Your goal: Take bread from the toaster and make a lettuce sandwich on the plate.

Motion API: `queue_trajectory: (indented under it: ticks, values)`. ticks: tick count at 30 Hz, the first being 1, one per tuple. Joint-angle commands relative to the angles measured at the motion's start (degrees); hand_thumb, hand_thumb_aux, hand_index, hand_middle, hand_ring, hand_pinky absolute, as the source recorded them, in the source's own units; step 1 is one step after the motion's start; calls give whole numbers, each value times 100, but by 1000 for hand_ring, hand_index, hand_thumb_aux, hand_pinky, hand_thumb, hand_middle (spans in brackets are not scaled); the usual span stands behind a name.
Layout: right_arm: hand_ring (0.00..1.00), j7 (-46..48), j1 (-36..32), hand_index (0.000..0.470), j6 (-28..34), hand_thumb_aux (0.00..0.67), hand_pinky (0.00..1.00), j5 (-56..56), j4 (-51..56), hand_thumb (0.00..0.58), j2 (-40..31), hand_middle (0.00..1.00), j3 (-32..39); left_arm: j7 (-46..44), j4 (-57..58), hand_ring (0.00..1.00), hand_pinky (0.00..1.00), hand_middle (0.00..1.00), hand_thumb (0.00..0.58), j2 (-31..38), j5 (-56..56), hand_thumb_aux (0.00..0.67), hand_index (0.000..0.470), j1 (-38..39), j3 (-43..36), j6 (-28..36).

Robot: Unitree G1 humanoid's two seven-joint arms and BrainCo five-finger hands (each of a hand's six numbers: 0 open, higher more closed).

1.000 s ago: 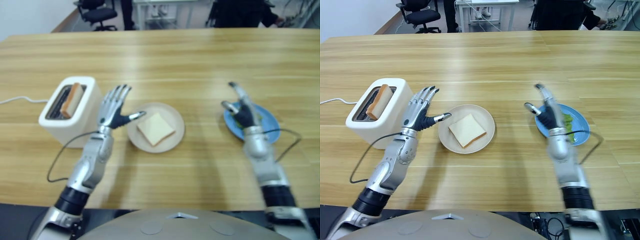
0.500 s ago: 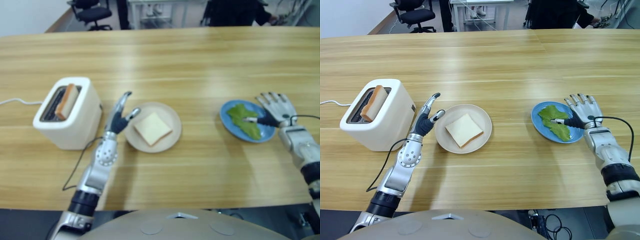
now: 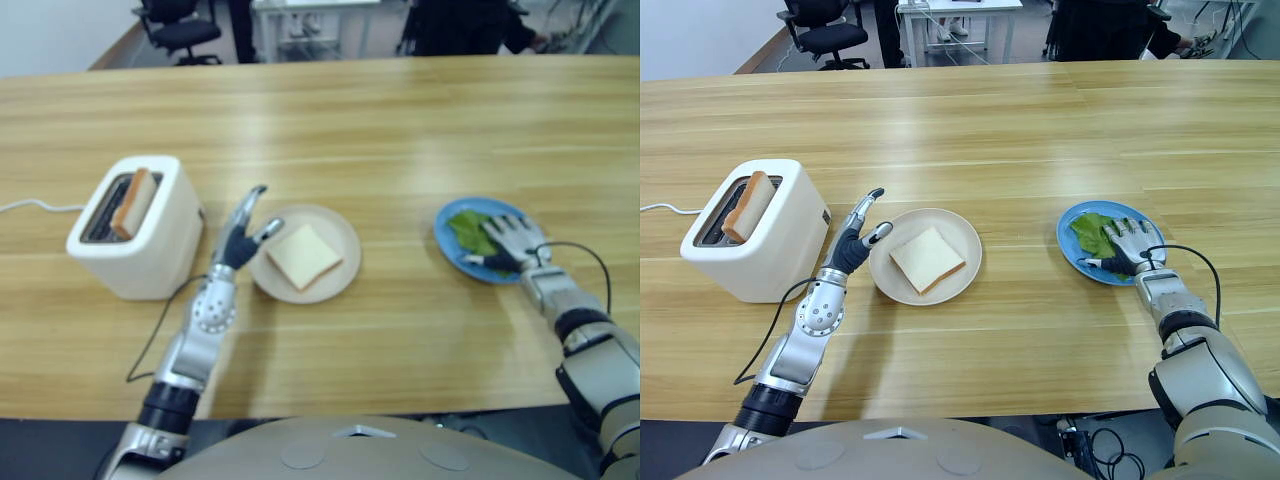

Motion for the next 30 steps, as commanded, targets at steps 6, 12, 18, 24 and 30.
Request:
queue_trajectory:
  ticks: [6,12,18,24,30]
  values:
    - [0,114,136,460,-171,670,0,234,176,580,86,0,317,-110,-113,0,0,0,0,-41,75,0,0,132,-58,93]
    - [0,94,155,460,-225,670,0,399,123,580,59,0,409,-132,-101,0,0,0,0,-59,102,0,0,136,-84,102]
    - [0,64,182,460,-273,670,0,507,24,580,19,0,429,-158,-98,0,0,0,0,-44,86,0,0,155,-82,95]
    - [0,-89,271,460,-357,670,0,756,-367,580,-209,0,222,-157,-90,0,0,0,0,-35,87,0,0,169,-61,85]
    - [1000,-180,725,460,-270,670,1000,1108,-1684,580,-679,1000,-226,-123,-87,0,0,0,0,-46,63,0,0,181,-25,51]
